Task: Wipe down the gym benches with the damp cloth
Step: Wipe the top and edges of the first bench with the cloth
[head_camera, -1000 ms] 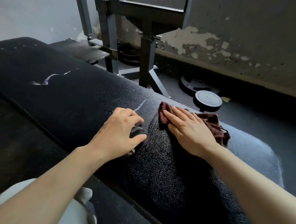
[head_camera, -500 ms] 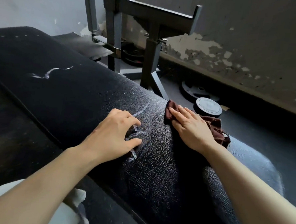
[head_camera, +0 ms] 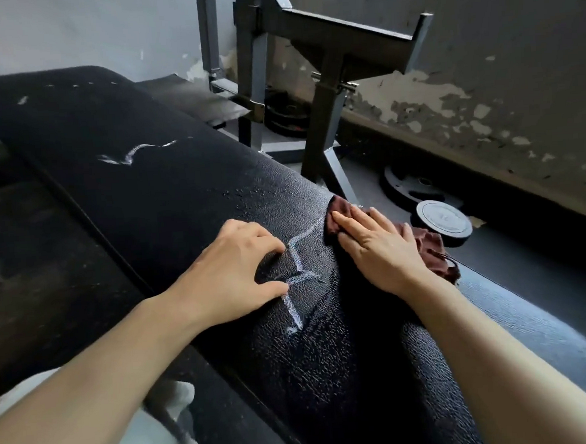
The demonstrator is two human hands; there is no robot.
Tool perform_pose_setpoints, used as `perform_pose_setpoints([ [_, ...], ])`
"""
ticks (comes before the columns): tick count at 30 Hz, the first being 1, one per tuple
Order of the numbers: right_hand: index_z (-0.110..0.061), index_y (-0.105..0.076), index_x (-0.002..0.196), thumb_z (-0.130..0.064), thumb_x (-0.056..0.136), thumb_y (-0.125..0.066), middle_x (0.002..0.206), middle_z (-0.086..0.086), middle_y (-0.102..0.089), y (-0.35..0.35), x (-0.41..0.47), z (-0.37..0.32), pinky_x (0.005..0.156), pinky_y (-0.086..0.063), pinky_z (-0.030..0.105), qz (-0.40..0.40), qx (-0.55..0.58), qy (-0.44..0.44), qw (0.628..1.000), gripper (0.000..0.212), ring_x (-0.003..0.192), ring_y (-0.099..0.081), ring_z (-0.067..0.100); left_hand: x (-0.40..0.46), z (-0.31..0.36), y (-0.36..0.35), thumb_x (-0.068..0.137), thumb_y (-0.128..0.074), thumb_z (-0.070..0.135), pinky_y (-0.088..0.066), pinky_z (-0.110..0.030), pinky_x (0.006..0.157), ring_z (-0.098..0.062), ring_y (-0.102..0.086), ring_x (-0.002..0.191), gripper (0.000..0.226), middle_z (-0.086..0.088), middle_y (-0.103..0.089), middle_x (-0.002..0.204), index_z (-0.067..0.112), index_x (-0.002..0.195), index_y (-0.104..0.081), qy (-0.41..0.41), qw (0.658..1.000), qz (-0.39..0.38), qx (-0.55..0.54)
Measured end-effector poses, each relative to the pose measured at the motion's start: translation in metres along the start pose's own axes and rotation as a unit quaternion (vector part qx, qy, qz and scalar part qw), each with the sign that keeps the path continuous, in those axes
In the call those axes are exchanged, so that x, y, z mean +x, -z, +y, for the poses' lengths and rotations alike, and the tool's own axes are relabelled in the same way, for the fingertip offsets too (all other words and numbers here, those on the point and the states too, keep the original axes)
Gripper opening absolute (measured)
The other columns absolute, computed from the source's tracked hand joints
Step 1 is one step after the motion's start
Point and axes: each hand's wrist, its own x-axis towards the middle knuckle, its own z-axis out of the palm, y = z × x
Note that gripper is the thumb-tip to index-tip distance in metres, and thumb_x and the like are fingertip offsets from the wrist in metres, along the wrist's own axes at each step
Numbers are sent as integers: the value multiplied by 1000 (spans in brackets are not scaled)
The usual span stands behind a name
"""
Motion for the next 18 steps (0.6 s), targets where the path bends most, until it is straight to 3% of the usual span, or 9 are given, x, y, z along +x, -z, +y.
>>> perform_pose_setpoints([
  [7,-40,-17,151,-44,102,-28,161,-13,-5,-6,6,-35,120,0,33,20,8,141,990,50,148,-2,6,3,0,1,80,-70,45,-32,-22,102,-10,-32,124,53,13,-52,125,27,128,-57,3,1000,16,20],
  [10,-45,-18,149,-48,101,-29,160,-16,-7,0,12,-15,117,-5,29,22,-4,100,995,50,147,-4,6,0,-4,4,80,-69,45,-25,-13,93,-9,-32,123,52,14,-51,125,27,127,-57,3,1000,20,23],
  [14,-44,-17,150,-47,101,-28,161,-13,-9,-4,30,-18,118,-2,33,36,-3,21,999,50,147,-5,9,-7,-17,11,79,-71,45,-32,-22,102,-8,-32,123,52,15,-52,124,28,126,-58,28,999,27,31],
  [18,-39,-17,151,-44,102,-27,162,-8,-7,-8,40,-47,120,0,36,47,-3,32,998,51,148,-3,11,-14,-26,17,79,-70,46,-31,-22,100,-7,-30,125,54,17,-50,127,30,128,-55,50,997,32,40],
])
